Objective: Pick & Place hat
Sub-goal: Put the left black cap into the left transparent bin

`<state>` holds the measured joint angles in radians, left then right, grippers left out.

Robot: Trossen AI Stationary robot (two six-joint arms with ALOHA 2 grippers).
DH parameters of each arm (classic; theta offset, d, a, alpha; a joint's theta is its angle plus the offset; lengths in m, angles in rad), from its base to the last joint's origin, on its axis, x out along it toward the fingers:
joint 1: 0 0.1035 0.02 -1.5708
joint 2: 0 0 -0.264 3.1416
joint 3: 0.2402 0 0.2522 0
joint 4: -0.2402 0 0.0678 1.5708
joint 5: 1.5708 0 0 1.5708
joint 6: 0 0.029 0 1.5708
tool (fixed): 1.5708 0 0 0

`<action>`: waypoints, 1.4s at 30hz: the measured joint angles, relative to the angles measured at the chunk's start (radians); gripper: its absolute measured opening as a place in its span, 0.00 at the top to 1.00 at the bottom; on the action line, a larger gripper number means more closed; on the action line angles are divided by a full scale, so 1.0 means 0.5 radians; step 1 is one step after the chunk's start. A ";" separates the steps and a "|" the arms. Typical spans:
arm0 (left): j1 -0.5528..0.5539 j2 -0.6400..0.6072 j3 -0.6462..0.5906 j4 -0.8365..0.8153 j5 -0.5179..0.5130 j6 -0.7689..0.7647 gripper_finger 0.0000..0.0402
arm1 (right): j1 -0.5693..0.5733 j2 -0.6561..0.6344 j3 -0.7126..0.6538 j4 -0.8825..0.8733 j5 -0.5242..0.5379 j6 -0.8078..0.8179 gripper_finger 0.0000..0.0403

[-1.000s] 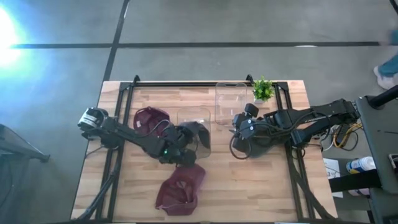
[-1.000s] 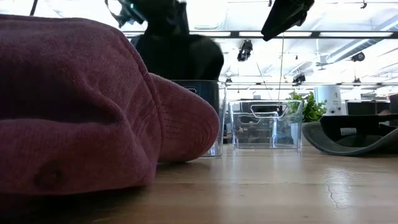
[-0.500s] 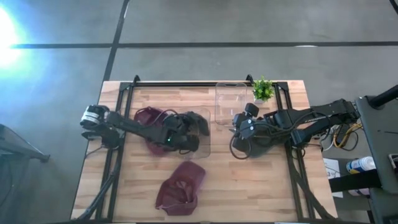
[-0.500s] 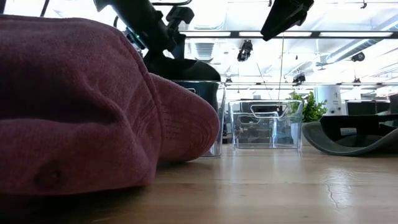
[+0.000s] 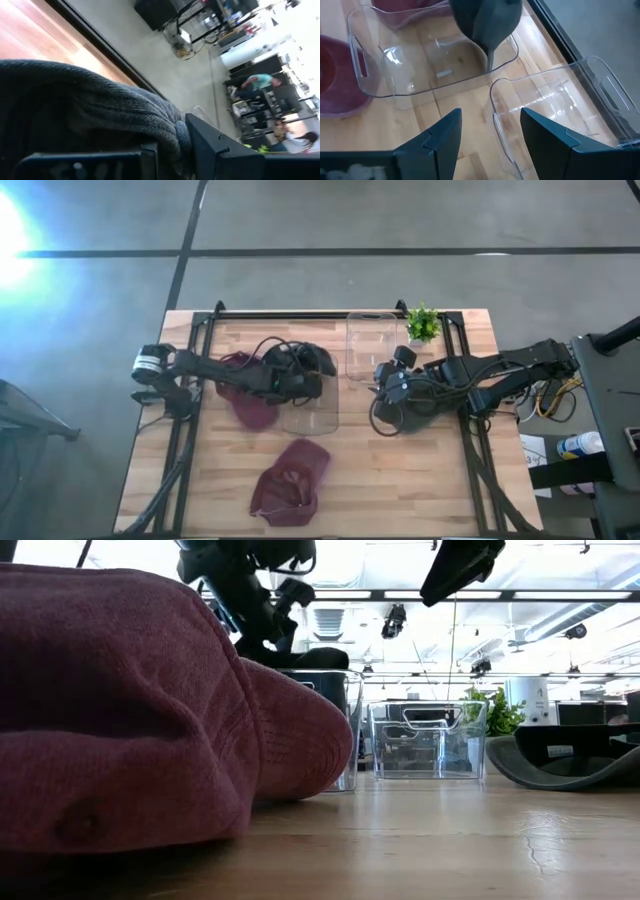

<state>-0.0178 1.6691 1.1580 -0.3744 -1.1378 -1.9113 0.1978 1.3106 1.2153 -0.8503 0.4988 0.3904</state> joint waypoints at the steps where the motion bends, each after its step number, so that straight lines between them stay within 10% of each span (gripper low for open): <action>1: 0.017 0.000 0.000 0.000 0.030 0.020 0.81 | 0.000 0.000 -0.005 0.002 0.001 0.001 0.50; 17: 0.130 0.000 -0.001 0.020 0.075 0.147 0.74 | -0.449 0.000 -0.131 0.378 -0.461 -0.011 0.50; 27: 0.259 -0.003 0.001 0.031 0.573 0.235 0.74 | -0.767 0.198 -0.144 0.624 -0.737 0.077 0.50; 42: 0.238 -0.083 0.091 0.028 0.312 0.626 0.74 | -0.761 0.662 -0.130 1.026 -0.754 -0.330 0.50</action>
<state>0.1013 1.6277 1.2034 -0.3602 -0.9819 -1.5983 -0.1826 1.6414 1.1503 -0.3371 0.1218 0.2253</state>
